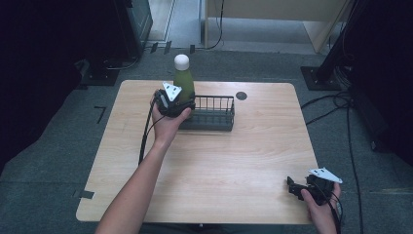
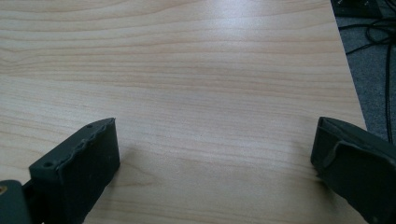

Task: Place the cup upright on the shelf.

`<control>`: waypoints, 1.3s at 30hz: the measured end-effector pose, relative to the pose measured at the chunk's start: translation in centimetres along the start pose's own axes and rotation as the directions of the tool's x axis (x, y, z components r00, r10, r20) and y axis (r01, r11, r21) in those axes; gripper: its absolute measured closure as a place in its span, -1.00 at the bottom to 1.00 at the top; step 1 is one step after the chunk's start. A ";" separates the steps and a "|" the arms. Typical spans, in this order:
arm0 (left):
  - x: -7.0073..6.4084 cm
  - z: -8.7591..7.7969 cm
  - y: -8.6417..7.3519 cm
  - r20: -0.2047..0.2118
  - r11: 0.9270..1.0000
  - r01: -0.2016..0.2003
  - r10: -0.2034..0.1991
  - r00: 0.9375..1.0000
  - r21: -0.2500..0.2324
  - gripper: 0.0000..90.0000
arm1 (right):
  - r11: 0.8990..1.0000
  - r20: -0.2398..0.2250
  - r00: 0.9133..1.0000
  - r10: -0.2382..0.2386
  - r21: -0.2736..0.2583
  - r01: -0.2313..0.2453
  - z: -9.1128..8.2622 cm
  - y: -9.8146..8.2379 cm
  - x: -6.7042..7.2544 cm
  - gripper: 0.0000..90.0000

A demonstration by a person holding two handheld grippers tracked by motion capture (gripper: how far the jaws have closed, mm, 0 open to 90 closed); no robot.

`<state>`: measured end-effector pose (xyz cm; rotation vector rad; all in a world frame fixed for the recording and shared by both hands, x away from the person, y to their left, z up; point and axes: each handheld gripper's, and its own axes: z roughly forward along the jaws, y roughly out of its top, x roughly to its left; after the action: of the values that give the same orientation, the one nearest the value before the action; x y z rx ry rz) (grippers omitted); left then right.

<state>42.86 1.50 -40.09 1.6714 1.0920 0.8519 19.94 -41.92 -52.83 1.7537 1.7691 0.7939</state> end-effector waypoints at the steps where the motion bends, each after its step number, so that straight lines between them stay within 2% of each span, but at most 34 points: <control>1: 0.0 0.0 0.0 0.000 1.000 -0.001 0.001 1.000 0.000 -0.52 | 1.000 0.000 1.000 0.001 -0.001 -0.001 0.0 0.0 0.0 -0.98; 16: 0.1 -0.3 -0.1 0.007 1.000 -0.005 0.005 1.000 -0.004 -0.52 | 1.000 0.001 1.000 0.000 0.000 0.000 0.0 0.0 0.0 -0.98; 25: 0.4 -1.2 -0.4 0.016 1.000 -0.001 0.001 1.000 0.013 -0.70 | 1.000 0.004 1.000 -0.001 0.002 0.001 0.0 0.0 0.1 -0.98; 29: 0.4 -1.9 -0.9 0.033 1.000 -0.002 0.001 0.999 0.014 -0.74 | 1.000 0.005 1.000 -0.002 0.003 0.002 0.0 0.0 0.1 -0.98; 39: 0.8 -3.6 -2.6 0.044 1.000 0.003 -0.003 0.999 0.021 -0.75 | 1.000 0.005 1.000 -0.001 0.003 0.001 0.0 0.0 0.1 -0.98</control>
<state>39.20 3.84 -41.33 1.6978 1.0768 0.8008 19.97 -41.82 -52.83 1.7552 1.7685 0.7866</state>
